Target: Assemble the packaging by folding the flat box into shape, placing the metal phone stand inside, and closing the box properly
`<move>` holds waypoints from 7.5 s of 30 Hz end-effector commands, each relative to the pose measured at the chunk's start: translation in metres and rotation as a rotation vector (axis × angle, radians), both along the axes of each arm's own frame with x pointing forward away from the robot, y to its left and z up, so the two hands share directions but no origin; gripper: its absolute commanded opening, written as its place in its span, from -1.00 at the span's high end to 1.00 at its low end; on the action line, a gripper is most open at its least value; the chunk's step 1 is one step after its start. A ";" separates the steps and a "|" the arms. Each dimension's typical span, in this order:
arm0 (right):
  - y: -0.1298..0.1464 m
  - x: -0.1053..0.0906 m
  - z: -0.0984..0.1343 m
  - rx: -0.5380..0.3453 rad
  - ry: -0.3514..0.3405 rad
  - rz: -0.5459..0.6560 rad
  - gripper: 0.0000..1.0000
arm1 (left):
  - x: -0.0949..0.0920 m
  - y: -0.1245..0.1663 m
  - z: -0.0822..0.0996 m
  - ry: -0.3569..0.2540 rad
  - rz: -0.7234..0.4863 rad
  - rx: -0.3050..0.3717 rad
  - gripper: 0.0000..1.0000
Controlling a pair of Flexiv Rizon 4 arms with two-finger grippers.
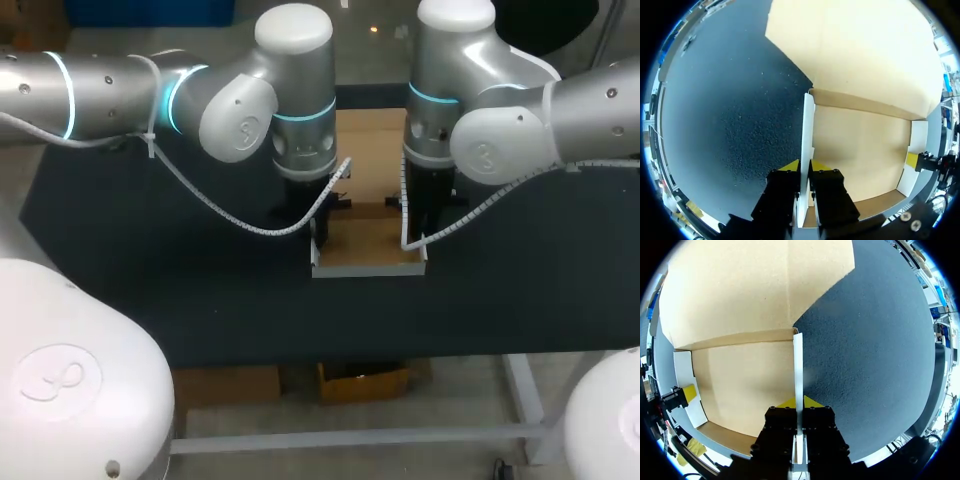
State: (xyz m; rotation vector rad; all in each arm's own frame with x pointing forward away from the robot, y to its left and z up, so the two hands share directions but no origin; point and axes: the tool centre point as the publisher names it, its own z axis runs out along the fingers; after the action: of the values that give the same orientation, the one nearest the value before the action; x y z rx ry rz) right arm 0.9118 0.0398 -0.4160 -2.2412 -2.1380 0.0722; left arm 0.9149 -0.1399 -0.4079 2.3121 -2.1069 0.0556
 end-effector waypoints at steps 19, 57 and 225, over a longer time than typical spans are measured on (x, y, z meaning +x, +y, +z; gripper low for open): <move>0.005 -0.001 0.006 -0.017 -0.021 0.016 0.91 | -0.011 0.007 -0.018 -0.052 -0.022 -0.010 1.00; 0.000 -0.023 0.065 0.087 -0.360 0.358 -1.00 | -0.004 0.001 -0.004 -0.071 -0.079 0.036 1.00; -0.167 -0.156 0.157 0.448 -0.575 1.197 -1.00 | 0.000 0.034 -0.004 -0.205 -0.016 0.135 0.19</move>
State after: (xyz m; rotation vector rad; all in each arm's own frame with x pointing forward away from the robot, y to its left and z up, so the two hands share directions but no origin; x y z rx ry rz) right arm 0.7553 -0.1258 -0.2597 -0.5621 -3.0001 -0.9693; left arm 0.9190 -0.1124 -0.4115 2.4970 -2.2997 0.0657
